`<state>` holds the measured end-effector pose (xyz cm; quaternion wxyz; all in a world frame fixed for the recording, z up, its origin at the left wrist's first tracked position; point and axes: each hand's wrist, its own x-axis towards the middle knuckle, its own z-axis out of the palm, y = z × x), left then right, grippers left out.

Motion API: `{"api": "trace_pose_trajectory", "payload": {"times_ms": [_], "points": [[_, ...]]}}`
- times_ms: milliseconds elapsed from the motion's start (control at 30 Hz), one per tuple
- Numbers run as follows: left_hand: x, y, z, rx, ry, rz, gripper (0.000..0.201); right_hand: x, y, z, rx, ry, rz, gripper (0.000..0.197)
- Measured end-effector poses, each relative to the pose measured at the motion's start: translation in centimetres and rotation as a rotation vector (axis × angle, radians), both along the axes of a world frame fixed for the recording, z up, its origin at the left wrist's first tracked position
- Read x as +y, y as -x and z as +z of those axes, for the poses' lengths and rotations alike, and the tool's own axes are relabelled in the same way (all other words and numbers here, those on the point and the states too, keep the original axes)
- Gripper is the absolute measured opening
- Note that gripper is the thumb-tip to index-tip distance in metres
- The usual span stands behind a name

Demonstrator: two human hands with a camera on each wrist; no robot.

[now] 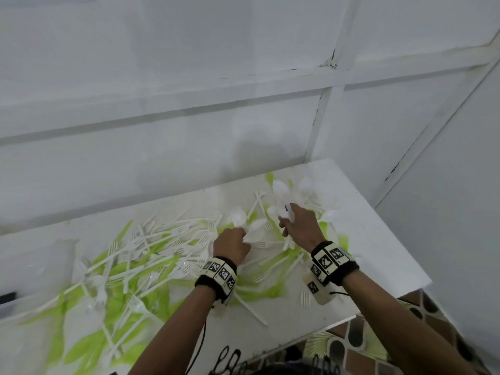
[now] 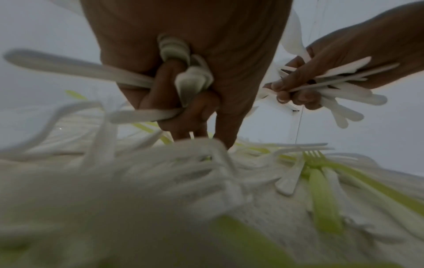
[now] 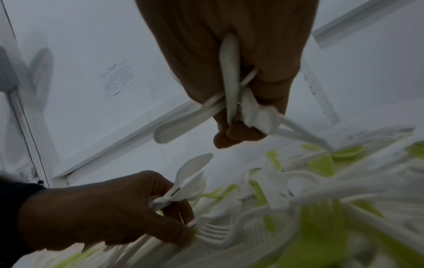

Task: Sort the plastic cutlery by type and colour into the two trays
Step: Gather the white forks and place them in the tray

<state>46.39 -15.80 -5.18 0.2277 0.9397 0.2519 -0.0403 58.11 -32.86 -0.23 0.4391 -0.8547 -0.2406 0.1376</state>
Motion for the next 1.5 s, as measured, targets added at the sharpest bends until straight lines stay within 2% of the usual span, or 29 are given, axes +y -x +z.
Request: {"api": "trace_pose_trajectory", "payload": {"times_ms": [67, 167, 300, 400, 467, 600, 667, 767, 900, 1033, 1167, 1267, 1333, 1433, 1500], "points": [[0.2, -0.2, 0.1, 0.004, 0.0, 0.008, 0.027, -0.8, -0.2, -0.5, -0.051, 0.02, 0.0, 0.011], [0.7, -0.1, 0.7, -0.023, 0.061, 0.032, 0.018, -1.6, -0.3, -1.2, -0.045, 0.093, -0.015, 0.032], [1.7, 0.1, 1.5, -0.132, 0.112, 0.093, 0.01, -1.9, -1.0, -2.7, -0.099, 0.284, -0.008, 0.035], [2.3, 0.3, 2.2, -0.159, 0.137, 0.092, 0.006, -1.7, -1.1, -3.0, -0.086, 0.275, -0.026, 0.034], [2.3, 0.6, 2.5, -0.188, 0.165, 0.103, 0.024, -1.7, -0.9, -2.6, -0.043, 0.218, -0.042, 0.035], [2.4, 1.1, 2.9, -0.231, 0.171, 0.139, 0.029, -1.8, -1.4, -1.0, 0.03, 0.126, -0.075, 0.036], [2.3, 1.3, 2.8, -0.283, 0.198, 0.118, 0.043, -2.2, -2.3, -0.4, 0.05, 0.12, -0.092, 0.029], [2.3, 1.4, 2.6, -0.336, 0.249, 0.127, 0.053, -2.5, -3.3, 0.3, 0.09, 0.129, -0.067, 0.033], [2.7, 1.6, 2.6, -0.262, 0.22, 0.076, 0.046, -2.2, -3.2, -0.3, 0.049, 0.232, 0.008, 0.04], [3.3, 2.1, 2.4, -0.274, 0.265, -0.002, 0.037, -1.5, -3.6, -2.3, -0.035, 0.3, 0.032, 0.038], [3.0, 2.5, 2.7, -0.311, 0.379, -0.028, 0.053, -0.6, -4.0, -2.8, -0.097, 0.476, 0.072, 0.043], [2.8, 3.1, 2.2, -0.36, 0.404, 0.014, 0.049, 0.0, -4.0, -3.5, -0.124, 0.614, 0.114, 0.044], [2.7, 3.5, 1.9, -0.374, 0.402, 0.013, 0.047, 0.3, -3.7, -3.6, -0.114, 0.643, 0.111, 0.046], [2.6, 3.7, 1.8, -0.378, 0.387, 0.029, 0.056, 0.6, -3.5, -3.2, -0.135, 0.65, 0.079, 0.047], [2.4, 3.8, 2.1, -0.371, 0.384, 0.055, 0.053, 0.9, -3.5, -3.2, -0.153, 0.663, 0.084, 0.043]]}}
